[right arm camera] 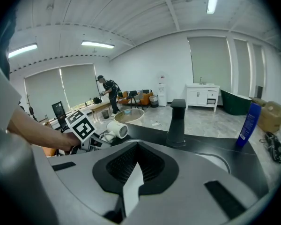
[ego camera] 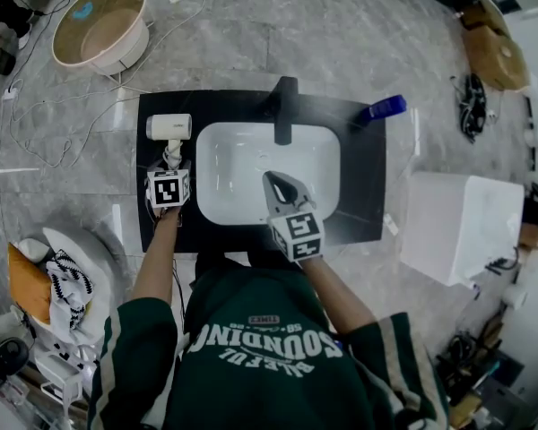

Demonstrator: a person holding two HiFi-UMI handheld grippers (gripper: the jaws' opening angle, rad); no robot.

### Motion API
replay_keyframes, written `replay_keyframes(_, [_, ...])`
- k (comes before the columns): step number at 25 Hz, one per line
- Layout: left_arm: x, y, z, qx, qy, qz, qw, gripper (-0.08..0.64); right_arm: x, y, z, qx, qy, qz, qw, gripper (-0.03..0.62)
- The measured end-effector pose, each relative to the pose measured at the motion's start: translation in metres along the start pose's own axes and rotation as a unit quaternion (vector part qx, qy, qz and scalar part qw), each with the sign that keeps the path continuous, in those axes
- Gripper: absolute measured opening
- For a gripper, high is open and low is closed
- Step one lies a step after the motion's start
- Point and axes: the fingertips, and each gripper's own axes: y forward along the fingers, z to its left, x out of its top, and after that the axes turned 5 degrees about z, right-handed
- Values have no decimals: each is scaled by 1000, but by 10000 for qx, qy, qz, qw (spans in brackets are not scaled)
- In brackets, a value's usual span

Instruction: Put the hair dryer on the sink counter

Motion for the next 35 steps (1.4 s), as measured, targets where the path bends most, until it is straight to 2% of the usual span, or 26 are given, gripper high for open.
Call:
replay_keyframes(2, [-2, 2, 2, 40, -9, -83, 10000, 224, -3, 0, -4, -5, -103, -34, 9999, 0])
replay_keyframes(5, [-2, -5, 8, 279, -9, -303, 9992, 278, -3, -3, -7, 72, -119, -55, 9999, 0])
replay_keyframes(13, [1, -57, -5, 540, -96, -845, 9949, 282, 1, -16, -31, 307, -214, -177, 9991, 0])
replay_keyframes(19, [26, -109, -43, 436, -135, -1415, 9889, 282, 14, -30, -47, 518, -222, -340, 9978, 0])
replay_keyframes(22, [43, -136, -72, 208, 45, -1724, 9848, 281, 22, -34, -53, 524, -184, -506, 9972, 0])
replay_keyframes(23, [48, -145, -82, 174, 168, -1825, 9829, 273, 25, -36, -56, 496, -143, -560, 9971, 0])
replay_keyframes(26, [63, -173, -109, 158, 574, -2198, 9737, 153, 35, -42, -61, 385, -54, -696, 9968, 0])
replay_keyframes(28, [71, -187, -123, -7, 621, -2453, 9674, 69, 39, -47, -61, 325, -36, -767, 9965, 0])
replay_keyframes(30, [76, -198, -134, -162, 606, -2632, 9627, 23, 44, -53, -63, 242, -24, -839, 9962, 0])
replay_keyframes(33, [85, -209, -146, -370, 659, -2858, 9553, 2, 50, -62, -66, 132, -7, -975, 9952, 0])
replay_keyframes(35, [90, -215, -153, -564, 673, -3020, 9492, 2, 55, -68, -63, 245, -17, -1177, 9927, 0])
